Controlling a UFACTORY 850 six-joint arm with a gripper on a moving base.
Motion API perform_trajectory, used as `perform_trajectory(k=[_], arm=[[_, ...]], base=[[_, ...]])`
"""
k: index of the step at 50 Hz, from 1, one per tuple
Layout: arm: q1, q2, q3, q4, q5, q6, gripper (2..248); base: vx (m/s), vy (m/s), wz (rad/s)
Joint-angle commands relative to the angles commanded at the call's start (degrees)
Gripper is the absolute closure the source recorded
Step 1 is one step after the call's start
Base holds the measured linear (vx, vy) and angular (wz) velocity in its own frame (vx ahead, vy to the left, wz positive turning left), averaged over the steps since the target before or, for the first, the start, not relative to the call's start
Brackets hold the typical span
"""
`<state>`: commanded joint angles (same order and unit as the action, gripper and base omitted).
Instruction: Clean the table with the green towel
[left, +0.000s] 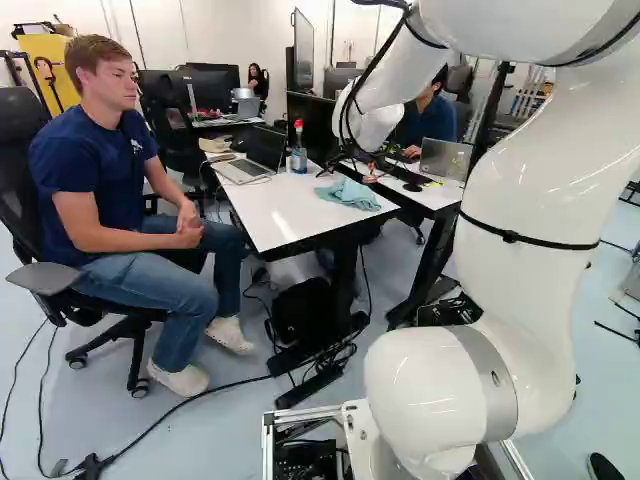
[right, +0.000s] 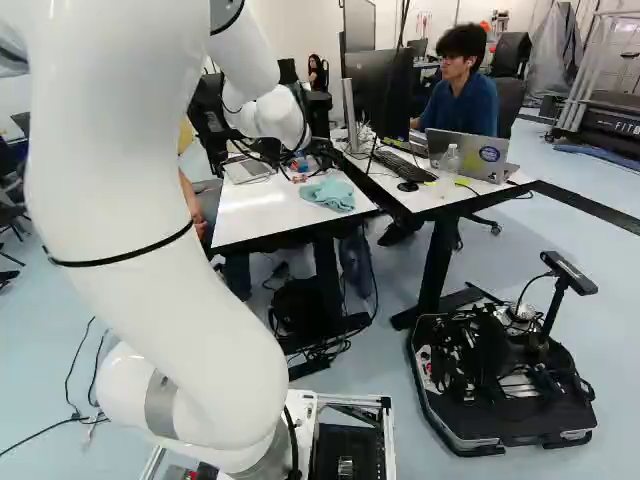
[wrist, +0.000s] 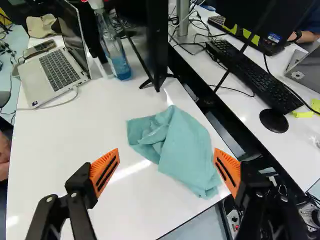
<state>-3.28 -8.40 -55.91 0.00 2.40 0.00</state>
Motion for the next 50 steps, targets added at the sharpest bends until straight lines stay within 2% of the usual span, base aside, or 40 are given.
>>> perform_trajectory(k=[22,50], arm=[[0.44,3.29,6.87,0.0,6.43,0.0,3],[1.3,9.69,20.21,0.0,18.9,0.0,3]], base=[[0.0,0.0,0.0],[0.0,0.0,0.0]])
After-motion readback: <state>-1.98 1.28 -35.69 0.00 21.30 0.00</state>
